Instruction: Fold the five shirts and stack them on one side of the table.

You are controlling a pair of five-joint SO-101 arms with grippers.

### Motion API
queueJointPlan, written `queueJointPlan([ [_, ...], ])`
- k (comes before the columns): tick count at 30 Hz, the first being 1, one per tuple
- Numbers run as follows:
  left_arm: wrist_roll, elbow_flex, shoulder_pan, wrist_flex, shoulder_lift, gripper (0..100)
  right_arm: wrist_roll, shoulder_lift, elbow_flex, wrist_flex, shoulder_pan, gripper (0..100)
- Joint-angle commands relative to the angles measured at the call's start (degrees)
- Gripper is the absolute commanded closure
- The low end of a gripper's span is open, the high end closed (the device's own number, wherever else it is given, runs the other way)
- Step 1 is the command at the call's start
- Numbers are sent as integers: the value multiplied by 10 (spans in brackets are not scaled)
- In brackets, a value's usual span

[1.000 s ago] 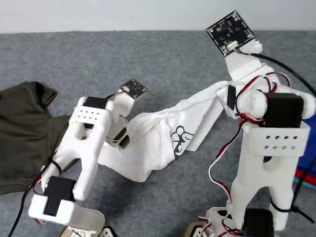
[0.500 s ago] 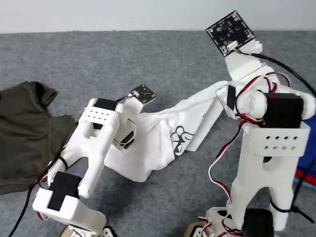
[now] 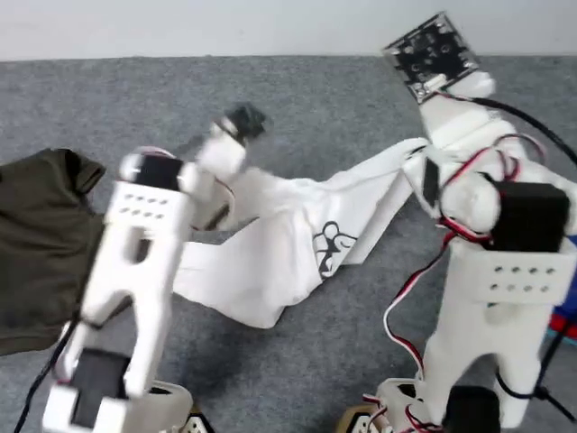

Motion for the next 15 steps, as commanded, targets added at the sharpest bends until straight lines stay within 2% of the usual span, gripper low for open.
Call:
queueJointPlan([
  [1,-20,-118,-40,1,-69,988,4,-31,-29,-7,19,988],
  [8,-108,-287,-109,-73,-81,987,4,-95,-29,-64,40,988],
  [15,-179,-423,-108,-166,-78,987,19,-146,-29,-149,40,988],
])
